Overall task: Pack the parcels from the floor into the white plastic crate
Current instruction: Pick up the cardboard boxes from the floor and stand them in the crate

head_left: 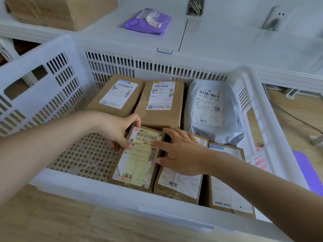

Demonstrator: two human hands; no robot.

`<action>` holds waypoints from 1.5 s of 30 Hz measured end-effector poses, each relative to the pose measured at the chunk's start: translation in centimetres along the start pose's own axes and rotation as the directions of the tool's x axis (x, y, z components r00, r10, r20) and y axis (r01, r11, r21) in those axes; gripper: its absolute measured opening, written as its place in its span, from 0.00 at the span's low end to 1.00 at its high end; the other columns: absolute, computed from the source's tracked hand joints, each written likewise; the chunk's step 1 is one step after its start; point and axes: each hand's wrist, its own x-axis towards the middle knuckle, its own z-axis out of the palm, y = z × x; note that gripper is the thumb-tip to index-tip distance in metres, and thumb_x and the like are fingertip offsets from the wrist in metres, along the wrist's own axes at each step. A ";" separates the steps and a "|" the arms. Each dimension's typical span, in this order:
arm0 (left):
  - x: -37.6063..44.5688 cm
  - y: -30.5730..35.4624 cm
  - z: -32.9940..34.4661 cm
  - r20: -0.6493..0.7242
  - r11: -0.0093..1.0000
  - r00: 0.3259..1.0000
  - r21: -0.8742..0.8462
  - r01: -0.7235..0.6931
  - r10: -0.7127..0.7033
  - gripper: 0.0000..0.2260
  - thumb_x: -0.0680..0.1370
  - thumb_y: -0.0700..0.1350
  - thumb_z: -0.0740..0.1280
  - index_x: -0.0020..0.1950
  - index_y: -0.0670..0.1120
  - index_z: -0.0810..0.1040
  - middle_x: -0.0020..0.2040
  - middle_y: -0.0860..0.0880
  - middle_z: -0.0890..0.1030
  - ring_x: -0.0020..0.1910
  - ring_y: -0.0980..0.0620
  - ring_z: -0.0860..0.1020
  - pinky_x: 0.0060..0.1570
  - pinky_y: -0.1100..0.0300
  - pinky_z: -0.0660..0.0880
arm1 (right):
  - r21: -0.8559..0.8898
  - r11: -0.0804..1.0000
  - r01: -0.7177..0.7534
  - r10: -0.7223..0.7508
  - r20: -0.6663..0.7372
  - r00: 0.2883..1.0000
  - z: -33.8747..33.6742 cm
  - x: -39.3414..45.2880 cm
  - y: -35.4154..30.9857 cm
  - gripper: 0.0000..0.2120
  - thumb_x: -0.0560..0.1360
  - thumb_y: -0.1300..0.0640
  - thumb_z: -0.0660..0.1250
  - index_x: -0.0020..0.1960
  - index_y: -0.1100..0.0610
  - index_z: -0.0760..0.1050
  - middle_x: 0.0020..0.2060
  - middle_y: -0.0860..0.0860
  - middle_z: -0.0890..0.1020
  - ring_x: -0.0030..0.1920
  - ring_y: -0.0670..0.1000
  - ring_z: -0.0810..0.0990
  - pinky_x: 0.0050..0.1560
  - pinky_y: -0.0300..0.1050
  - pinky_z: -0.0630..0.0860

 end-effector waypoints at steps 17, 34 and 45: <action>-1.6 18.4 2.4 -0.796 0.923 0.573 0.347 0.166 0.196 0.13 0.76 0.54 0.60 0.44 0.48 0.78 0.40 0.50 0.79 0.37 0.49 0.74 0.30 0.62 0.64 | 0.208 0.961 -0.183 0.273 -0.593 0.757 -6.3 -14.8 9.7 0.19 0.73 0.50 0.61 0.25 0.55 0.65 0.25 0.52 0.71 0.29 0.54 0.71 0.28 0.42 0.65; 5.2 43.9 14.4 -0.779 0.940 0.545 0.336 -0.056 0.311 0.10 0.74 0.53 0.61 0.52 0.49 0.71 0.43 0.48 0.74 0.43 0.45 0.73 0.32 0.61 0.66 | 0.341 0.768 -0.542 0.633 -0.532 0.562 -3.0 -36.7 30.9 0.16 0.71 0.51 0.63 0.29 0.57 0.73 0.27 0.54 0.74 0.33 0.56 0.72 0.28 0.42 0.63; 12.0 58.3 26.2 -0.646 0.930 0.673 0.305 -0.205 0.360 0.11 0.73 0.51 0.61 0.54 0.51 0.73 0.53 0.49 0.79 0.51 0.45 0.74 0.45 0.59 0.67 | 0.485 0.637 -0.599 0.769 -0.356 0.531 5.0 -50.6 42.2 0.16 0.74 0.66 0.59 0.58 0.53 0.76 0.45 0.50 0.77 0.45 0.51 0.76 0.42 0.41 0.70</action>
